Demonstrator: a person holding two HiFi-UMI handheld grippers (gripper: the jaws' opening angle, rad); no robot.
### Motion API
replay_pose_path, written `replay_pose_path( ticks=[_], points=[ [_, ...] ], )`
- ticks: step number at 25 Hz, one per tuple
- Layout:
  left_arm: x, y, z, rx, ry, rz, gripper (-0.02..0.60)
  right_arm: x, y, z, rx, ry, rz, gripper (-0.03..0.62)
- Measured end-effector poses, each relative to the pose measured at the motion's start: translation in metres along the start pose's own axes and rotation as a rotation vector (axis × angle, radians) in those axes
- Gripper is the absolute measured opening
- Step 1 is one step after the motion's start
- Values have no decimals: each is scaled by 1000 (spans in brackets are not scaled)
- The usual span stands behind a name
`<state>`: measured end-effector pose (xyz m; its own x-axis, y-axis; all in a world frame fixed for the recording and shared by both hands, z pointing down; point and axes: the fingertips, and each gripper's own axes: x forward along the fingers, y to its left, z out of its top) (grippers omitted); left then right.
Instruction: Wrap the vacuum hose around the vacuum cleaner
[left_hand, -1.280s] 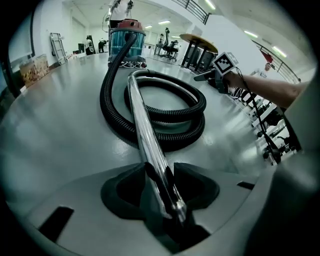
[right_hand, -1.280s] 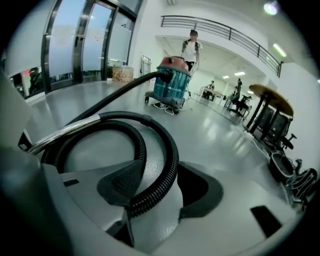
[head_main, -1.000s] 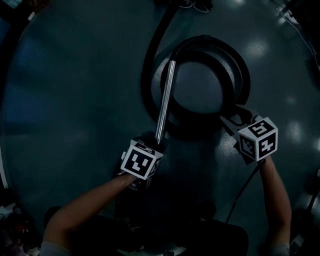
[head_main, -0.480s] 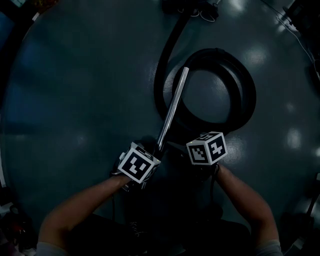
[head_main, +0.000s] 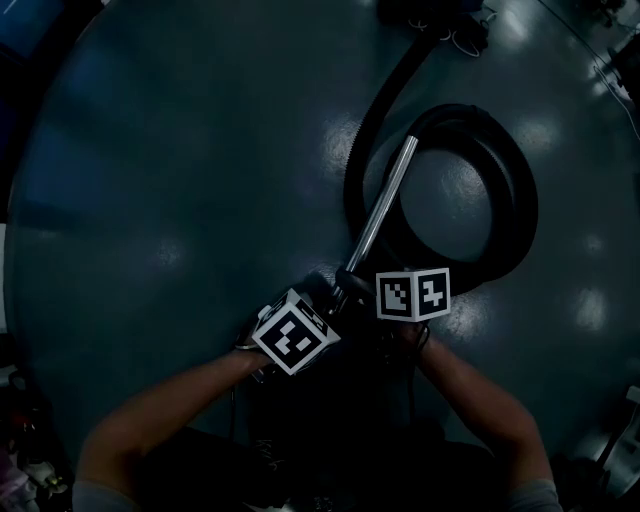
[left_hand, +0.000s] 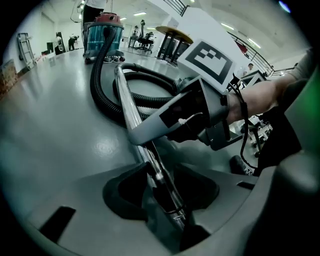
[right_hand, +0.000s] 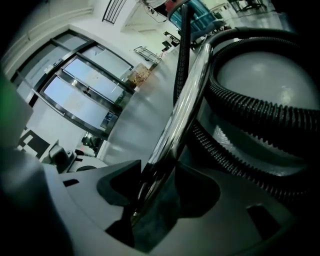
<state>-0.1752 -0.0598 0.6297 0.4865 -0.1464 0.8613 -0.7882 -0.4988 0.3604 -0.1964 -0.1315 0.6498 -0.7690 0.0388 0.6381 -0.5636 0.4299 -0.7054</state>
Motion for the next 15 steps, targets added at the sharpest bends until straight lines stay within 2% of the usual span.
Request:
replay_pose_path(
  ticks=[3, 5, 10, 15],
  points=[
    [-1, -8, 4, 60, 6, -45, 170, -8, -2, -5, -30, 30, -19, 213],
    [-6, -6, 14, 106, 1, -49, 170, -17, -7, -10, -55, 50, -35, 212],
    [-8, 17, 47, 186, 22, 9, 169, -55, -30, -28, -173, 117, -79, 210],
    [4, 21, 76, 295, 63, 70, 170, -101, -58, -53, -314, 246, -105, 203]
  ],
)
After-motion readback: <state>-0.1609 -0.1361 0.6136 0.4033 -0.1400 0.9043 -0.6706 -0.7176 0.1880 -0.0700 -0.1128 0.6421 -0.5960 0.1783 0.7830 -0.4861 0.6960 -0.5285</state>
